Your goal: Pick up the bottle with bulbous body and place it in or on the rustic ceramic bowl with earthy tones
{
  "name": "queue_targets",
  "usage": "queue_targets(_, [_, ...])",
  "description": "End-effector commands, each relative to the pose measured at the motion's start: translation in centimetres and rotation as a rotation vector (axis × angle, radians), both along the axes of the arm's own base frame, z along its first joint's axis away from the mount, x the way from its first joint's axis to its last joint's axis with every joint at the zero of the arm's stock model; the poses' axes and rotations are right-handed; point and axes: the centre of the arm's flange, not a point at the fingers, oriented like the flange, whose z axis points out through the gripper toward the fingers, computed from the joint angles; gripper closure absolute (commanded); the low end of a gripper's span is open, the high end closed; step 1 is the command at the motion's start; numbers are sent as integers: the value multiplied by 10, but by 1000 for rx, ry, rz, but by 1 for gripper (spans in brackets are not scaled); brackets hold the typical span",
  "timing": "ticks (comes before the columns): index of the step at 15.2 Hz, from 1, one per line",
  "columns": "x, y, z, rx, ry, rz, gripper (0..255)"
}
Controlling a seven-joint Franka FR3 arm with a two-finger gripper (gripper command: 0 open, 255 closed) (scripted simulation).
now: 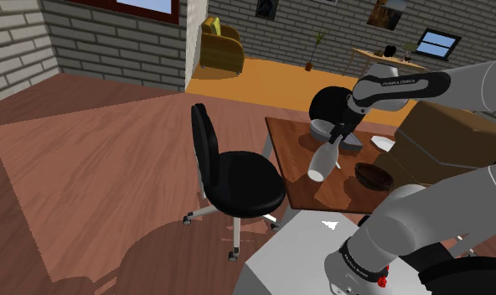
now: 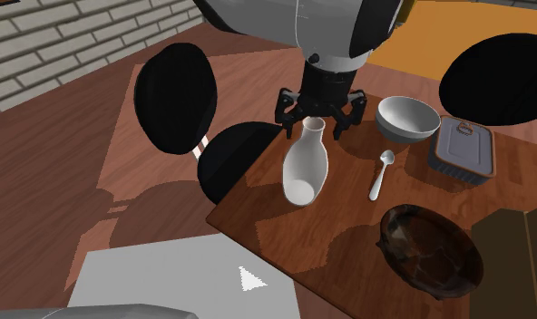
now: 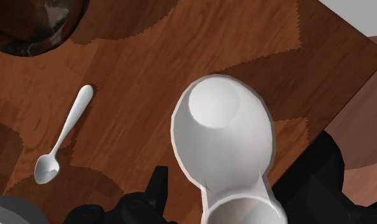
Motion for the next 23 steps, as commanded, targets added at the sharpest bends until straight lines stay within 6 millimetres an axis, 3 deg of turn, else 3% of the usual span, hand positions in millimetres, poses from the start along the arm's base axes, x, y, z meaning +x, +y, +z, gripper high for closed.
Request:
queue_targets(1, [0,0,0,0,0,0,255])
queue_targets(10, [0,0,0,0,0,0,255])
queue_targets(23, [0,0,69,0,0,0,255])
